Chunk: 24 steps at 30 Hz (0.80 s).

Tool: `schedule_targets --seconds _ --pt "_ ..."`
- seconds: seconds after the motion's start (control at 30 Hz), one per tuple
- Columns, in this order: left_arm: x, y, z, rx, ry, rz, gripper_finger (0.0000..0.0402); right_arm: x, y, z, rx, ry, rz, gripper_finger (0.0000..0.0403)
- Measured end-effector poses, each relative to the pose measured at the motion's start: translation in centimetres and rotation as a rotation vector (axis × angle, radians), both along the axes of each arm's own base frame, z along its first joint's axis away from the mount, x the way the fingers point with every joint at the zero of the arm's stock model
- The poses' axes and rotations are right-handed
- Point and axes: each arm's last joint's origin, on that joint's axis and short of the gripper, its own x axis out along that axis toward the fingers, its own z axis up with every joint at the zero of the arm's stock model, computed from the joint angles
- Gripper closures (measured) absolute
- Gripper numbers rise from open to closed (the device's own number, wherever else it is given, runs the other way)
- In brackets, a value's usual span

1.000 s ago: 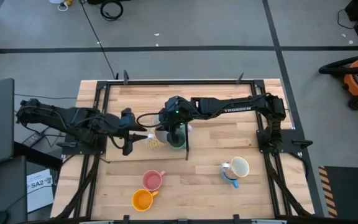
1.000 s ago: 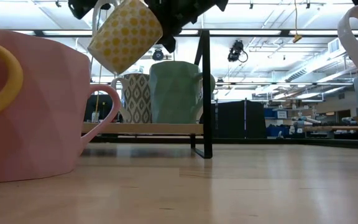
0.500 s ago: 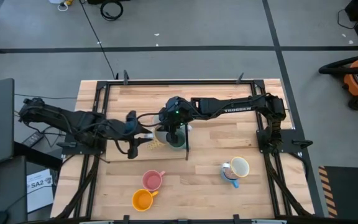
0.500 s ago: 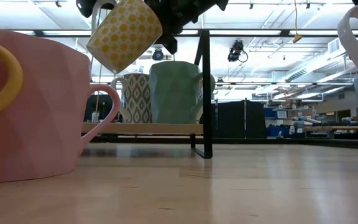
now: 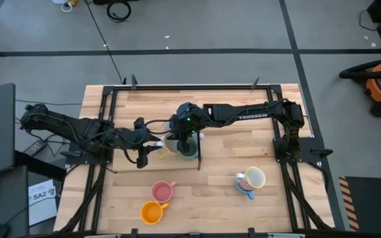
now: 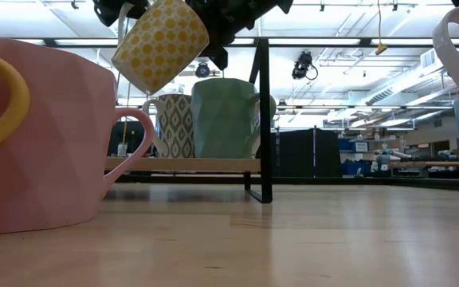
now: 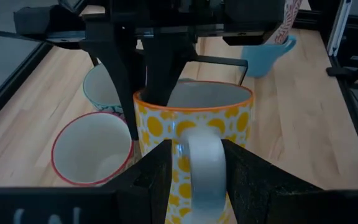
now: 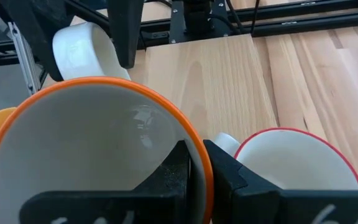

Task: Place coffee mugs
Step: Put the yellow patterned mug on the shelf

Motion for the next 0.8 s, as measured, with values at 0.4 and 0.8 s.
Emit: schedule_targets --seconds 0.4,0.8 --pt "0.00 -0.01 0.00 -0.002 0.000 -0.001 0.0309 0.01 0.00 0.01 0.000 -0.001 -0.001 0.0368" --pt "-0.02 0.01 -0.02 -0.001 0.002 0.003 0.0324 -0.01 -0.03 0.03 -0.002 -0.001 -0.004 0.0360"
